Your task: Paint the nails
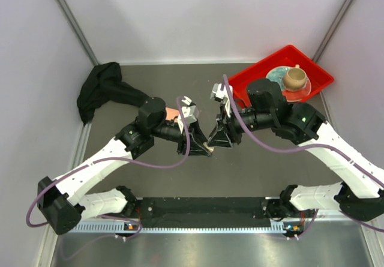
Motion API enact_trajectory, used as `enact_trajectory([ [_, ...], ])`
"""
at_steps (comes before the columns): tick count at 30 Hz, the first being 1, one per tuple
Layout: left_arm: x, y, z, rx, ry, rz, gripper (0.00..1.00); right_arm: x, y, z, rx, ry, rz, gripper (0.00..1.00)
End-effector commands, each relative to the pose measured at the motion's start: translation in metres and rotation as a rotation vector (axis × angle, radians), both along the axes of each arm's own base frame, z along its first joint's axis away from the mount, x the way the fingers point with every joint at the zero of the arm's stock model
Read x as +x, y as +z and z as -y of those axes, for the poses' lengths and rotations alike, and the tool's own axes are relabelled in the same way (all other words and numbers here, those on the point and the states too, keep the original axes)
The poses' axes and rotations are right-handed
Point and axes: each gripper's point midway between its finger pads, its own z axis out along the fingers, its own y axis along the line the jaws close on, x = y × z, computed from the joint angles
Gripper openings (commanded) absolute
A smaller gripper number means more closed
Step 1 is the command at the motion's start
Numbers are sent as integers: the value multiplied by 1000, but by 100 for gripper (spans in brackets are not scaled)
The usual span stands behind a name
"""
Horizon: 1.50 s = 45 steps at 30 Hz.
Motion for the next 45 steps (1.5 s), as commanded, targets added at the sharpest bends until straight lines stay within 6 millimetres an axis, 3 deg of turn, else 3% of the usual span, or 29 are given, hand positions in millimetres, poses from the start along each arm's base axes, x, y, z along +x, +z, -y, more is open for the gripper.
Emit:
enact_trajectory([
  [1,1,26,1,-62,0,64,0,4,6,-3,27,12,41,30],
  [3,3,26,2,-61,8,66,0,3,7,-4,32,11,35,25],
  [4,4,26,2,-60,17,68,0,3,9,-4,37,14,37,14],
  [6,10,26,3,-60,53,84,0,5,8,-5,37,2,32,3],
  [7,22,27,3,-56,131,104,0,8,6,-4,30,-19,31,0],
  [9,45,24,2,-39,267,153,0,29,2,-1,3,-163,34,0],
  [10,77,20,-4,-14,455,187,0,41,1,1,-8,-248,34,0],
  [11,92,19,-8,-7,538,227,0,53,0,5,-22,-354,39,0],
  [12,109,25,-11,-25,636,261,0,76,-4,19,-65,-606,67,0],
  [13,128,22,-17,-7,746,276,0,83,0,28,-75,-725,71,0],
  [15,144,32,-19,-44,831,336,0,95,-1,36,-96,-947,76,0],
  [18,158,36,-15,-88,881,336,0,86,-13,13,-84,-947,14,0],
  [25,140,14,0,-43,738,302,0,84,1,4,-41,-890,36,0],
  [26,137,10,-1,-36,730,293,4,84,2,3,-39,-873,47,0],
  [28,128,5,-2,-28,695,285,21,83,4,3,-35,-857,52,0],
  [29,125,0,-4,-12,688,278,36,86,6,5,-27,-854,58,0],
  [31,118,1,-11,-8,688,275,48,87,4,14,-23,-857,56,0],
  [32,115,-2,-15,9,693,268,82,88,3,20,-27,-862,66,0],
  [33,110,4,-22,-3,699,276,99,95,-7,30,-55,-892,66,0],
  [38,104,16,-45,2,759,315,99,109,-19,81,-86,-994,112,0],
  [39,100,20,-49,-6,763,319,99,111,-36,91,-132,-1020,109,0],
  [41,98,24,-52,-13,767,322,99,121,-49,119,-155,-1120,105,0],
  [42,96,26,-54,-20,770,324,99,124,-74,132,-216,-1164,96,0],
  [44,98,28,-57,-24,791,317,99,134,-95,164,-239,-1332,76,0],
  [45,98,29,-58,-32,799,318,99,131,-117,178,-275,-1386,61,0],
])
